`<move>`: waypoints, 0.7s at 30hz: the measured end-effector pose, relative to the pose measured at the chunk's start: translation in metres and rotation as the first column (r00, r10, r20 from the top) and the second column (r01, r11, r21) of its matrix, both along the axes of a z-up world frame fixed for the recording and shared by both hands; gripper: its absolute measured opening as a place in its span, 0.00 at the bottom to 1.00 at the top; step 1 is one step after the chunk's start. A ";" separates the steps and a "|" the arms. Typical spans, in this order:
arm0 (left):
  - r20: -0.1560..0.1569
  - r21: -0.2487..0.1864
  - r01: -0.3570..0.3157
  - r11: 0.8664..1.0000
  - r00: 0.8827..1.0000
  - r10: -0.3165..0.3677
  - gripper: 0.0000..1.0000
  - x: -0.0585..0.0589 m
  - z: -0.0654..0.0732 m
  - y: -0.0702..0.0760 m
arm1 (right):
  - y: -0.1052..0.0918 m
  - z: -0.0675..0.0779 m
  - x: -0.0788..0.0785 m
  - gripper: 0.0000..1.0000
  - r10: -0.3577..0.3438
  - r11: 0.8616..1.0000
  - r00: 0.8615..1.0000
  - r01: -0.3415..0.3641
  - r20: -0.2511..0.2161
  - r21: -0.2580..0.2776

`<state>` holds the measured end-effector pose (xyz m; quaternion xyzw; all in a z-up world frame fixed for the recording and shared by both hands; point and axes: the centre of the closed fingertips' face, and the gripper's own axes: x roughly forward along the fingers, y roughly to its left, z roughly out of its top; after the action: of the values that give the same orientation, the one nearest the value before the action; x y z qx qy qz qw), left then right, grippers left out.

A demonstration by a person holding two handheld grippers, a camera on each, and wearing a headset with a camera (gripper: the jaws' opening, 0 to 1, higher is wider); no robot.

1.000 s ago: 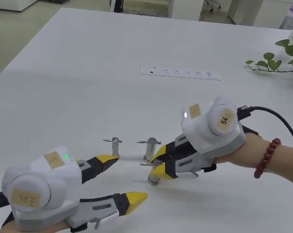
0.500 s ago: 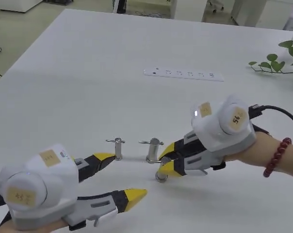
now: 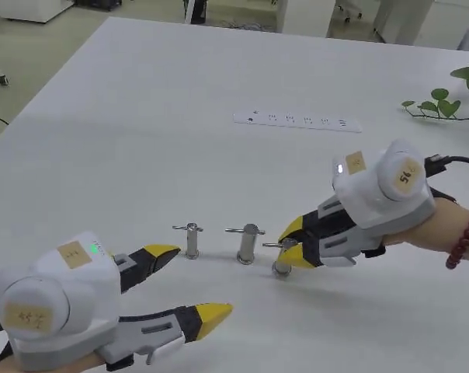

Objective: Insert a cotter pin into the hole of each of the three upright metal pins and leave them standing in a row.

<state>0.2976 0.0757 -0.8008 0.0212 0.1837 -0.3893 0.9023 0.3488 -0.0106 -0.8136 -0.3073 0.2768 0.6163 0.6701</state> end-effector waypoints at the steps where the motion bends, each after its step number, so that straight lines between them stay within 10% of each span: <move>1: -0.001 0.001 -0.001 1.000 1.000 0.001 0.60 0.000 0.000 0.000 | -0.001 0.000 0.001 0.13 -0.001 1.000 1.000 0.001 0.000 -0.001; 21: 0.002 0.011 -0.008 1.000 1.000 0.008 0.62 0.002 0.000 0.006 | -0.022 -0.006 0.019 0.13 -0.017 0.999 1.000 0.017 0.015 -0.041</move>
<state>0.2992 0.0812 -0.8009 0.0258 0.1854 -0.3846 0.9039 0.3676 -0.0328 -0.8195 -0.3232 0.2871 0.6025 0.6709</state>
